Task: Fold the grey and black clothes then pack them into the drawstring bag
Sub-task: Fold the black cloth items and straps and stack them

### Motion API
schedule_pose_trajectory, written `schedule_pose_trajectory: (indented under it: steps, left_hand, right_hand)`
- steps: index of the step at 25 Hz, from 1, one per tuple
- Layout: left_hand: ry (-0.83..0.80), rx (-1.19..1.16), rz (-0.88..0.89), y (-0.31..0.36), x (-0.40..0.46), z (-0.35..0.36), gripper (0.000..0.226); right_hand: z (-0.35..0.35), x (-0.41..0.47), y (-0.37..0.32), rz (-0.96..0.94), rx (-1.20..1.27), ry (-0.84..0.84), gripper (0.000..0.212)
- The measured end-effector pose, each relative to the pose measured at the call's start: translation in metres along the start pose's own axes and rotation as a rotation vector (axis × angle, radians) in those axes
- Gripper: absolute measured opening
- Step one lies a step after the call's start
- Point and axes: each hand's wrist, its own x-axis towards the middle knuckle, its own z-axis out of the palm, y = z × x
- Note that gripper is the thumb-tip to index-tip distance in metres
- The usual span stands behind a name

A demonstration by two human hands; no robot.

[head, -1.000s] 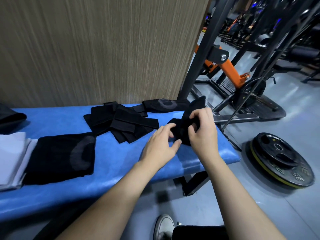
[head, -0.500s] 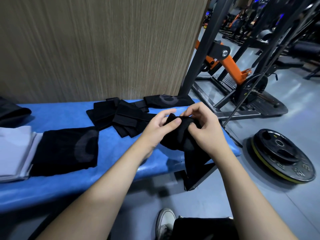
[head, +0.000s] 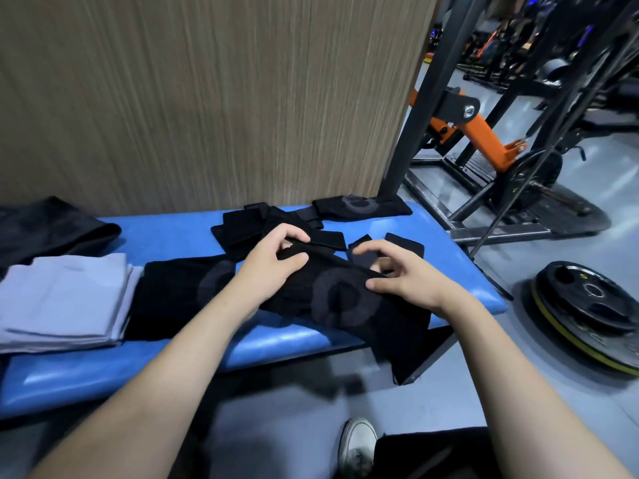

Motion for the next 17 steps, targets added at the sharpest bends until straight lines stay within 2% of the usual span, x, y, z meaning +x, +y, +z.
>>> schedule_pose_trajectory:
  steps: [4, 6, 9, 11, 14, 17]
  left_hand:
    - [-0.025, 0.070, 0.012, -0.005, -0.011, -0.027, 0.021]
    - [-0.074, 0.211, 0.051, -0.009, -0.015, -0.036, 0.019]
    - [-0.148, 0.479, 0.053, -0.016, -0.018, -0.042, 0.018]
    - [-0.183, 0.571, 0.035, -0.020, -0.021, -0.041, 0.019]
    - [-0.242, 0.616, 0.026, -0.024, -0.025, -0.034, 0.040]
    - [-0.244, 0.630, -0.019, -0.023, -0.028, -0.026, 0.058]
  right_hand:
    - [0.003, 0.005, 0.002, -0.017, 0.039, 0.043, 0.020]
    - [0.006, 0.010, 0.007, -0.021, -0.029, 0.092, 0.013]
    - [0.011, 0.018, 0.019, 0.055, -0.197, 0.117, 0.021]
    - [0.014, 0.018, 0.022, 0.113, -0.300, 0.107, 0.029]
    - [0.012, 0.014, 0.026, 0.193, -0.325, 0.099, 0.038]
    - [-0.002, 0.003, 0.025, 0.292, -0.379, 0.052, 0.060]
